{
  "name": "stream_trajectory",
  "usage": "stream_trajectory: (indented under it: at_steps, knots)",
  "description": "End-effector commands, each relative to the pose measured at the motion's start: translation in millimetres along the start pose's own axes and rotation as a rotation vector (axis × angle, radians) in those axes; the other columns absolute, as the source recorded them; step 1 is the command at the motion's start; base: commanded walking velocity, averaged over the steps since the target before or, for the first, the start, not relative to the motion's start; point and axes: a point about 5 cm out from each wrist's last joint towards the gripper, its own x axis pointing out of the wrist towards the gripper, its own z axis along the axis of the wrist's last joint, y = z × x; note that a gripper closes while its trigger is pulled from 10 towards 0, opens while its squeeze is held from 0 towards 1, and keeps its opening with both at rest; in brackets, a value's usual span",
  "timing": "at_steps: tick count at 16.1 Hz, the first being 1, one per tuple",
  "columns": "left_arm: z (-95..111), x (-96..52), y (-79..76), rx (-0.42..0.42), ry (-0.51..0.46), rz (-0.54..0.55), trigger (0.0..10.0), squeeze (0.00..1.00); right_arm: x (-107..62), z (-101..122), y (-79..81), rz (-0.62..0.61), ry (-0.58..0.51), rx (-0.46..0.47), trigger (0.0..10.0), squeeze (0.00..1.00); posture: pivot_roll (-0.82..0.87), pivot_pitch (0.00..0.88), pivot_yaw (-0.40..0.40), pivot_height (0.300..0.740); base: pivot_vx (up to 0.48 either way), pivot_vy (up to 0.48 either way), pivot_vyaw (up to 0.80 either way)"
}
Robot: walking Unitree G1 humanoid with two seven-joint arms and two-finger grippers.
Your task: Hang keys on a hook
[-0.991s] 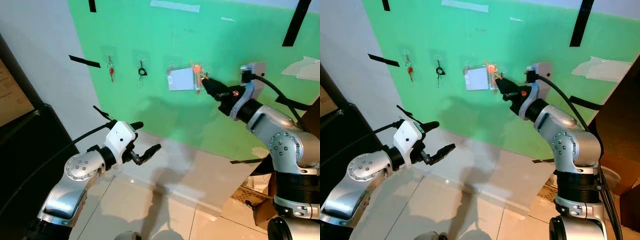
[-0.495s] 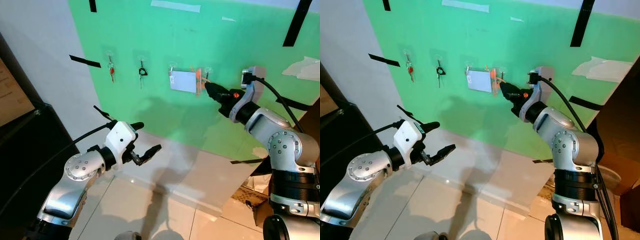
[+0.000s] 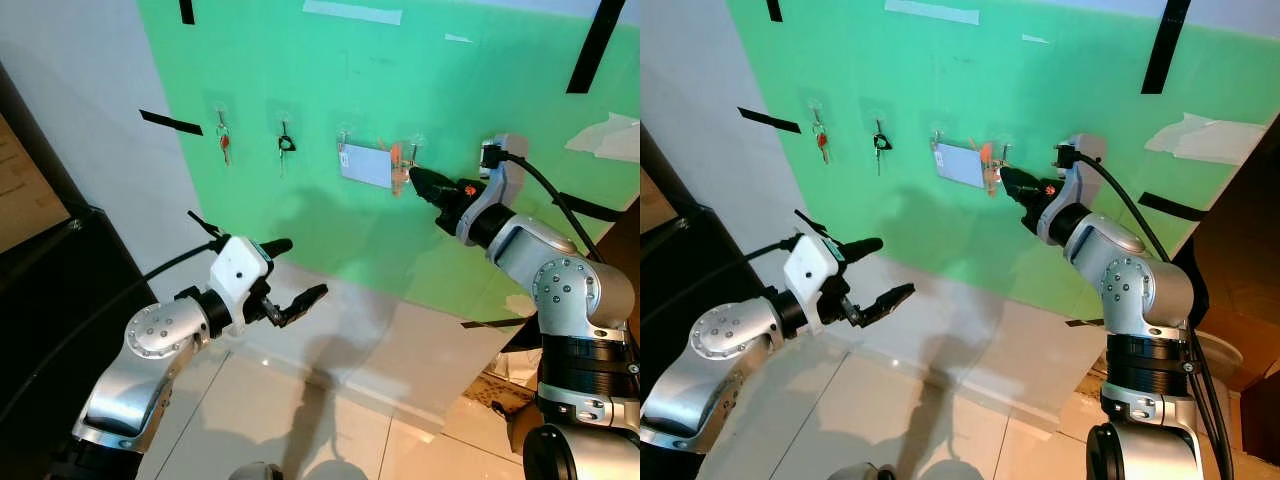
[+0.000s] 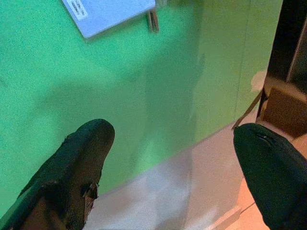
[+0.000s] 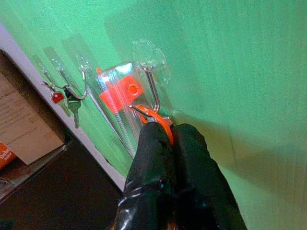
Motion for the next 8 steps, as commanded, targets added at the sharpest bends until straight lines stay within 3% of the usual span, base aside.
stream_trajectory:
  at_steps: [1,8]
  knots:
    - [14.1,0.3,0.5,-0.004,-0.053,-0.027,10.0,0.0,-0.1,-3.3,-1.1,-0.008,0.019,0.016,10.0,0.0,-0.04,0.0,0.025,0.74,0.0,0.0,0.0]
    - [23.6,3.1,-0.1,-0.028,-0.087,-0.051,10.0,0.0,-1.1,-2.7,-2.9,-0.022,0.021,-0.019,10.0,0.0,-0.04,0.0,0.029,0.74,0.0,0.0,0.0]
